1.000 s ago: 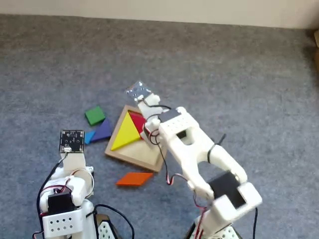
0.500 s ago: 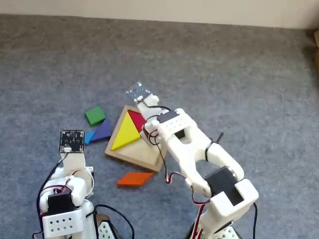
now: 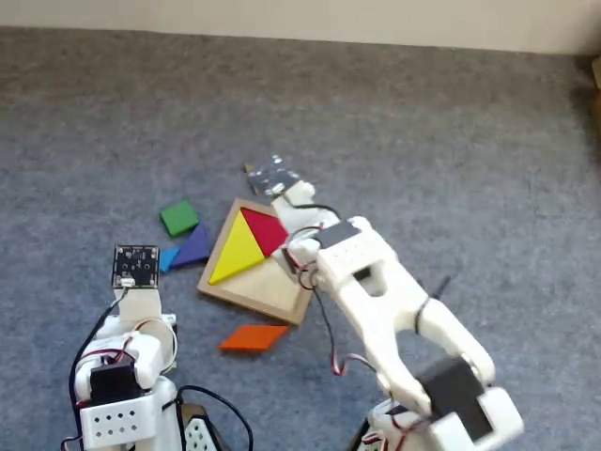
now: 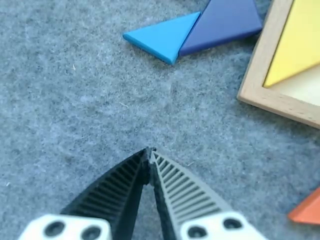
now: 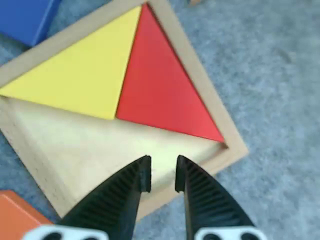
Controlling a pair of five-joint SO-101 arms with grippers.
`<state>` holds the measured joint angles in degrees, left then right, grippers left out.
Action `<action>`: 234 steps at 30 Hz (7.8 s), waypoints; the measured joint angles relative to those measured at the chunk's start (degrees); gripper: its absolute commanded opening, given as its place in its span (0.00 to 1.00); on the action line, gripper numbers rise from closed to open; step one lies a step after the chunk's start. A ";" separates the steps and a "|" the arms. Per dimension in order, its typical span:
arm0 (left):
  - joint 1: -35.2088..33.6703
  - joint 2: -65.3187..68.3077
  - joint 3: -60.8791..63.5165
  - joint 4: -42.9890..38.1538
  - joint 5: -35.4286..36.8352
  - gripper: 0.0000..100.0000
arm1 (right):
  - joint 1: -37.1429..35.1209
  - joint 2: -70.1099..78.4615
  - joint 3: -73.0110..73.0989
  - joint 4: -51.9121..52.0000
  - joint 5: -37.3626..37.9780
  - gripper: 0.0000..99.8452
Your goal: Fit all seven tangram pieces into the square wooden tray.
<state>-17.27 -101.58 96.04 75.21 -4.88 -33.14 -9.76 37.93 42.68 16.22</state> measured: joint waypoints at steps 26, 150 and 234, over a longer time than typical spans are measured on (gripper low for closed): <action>0.00 0.00 0.00 0.00 0.00 0.01 | 4.57 -37.36 22.33 -7.12 0.00 0.09; 4.48 141.71 -126.51 16.18 -44.40 0.23 | 30.77 -94.59 57.93 19.25 -7.74 0.09; 39.12 136.09 -118.07 17.93 -10.99 0.20 | 36.04 -94.59 57.93 19.25 -7.74 0.09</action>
<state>21.85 34.51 -22.02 93.14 -15.87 2.90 -104.35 95.87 61.93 8.48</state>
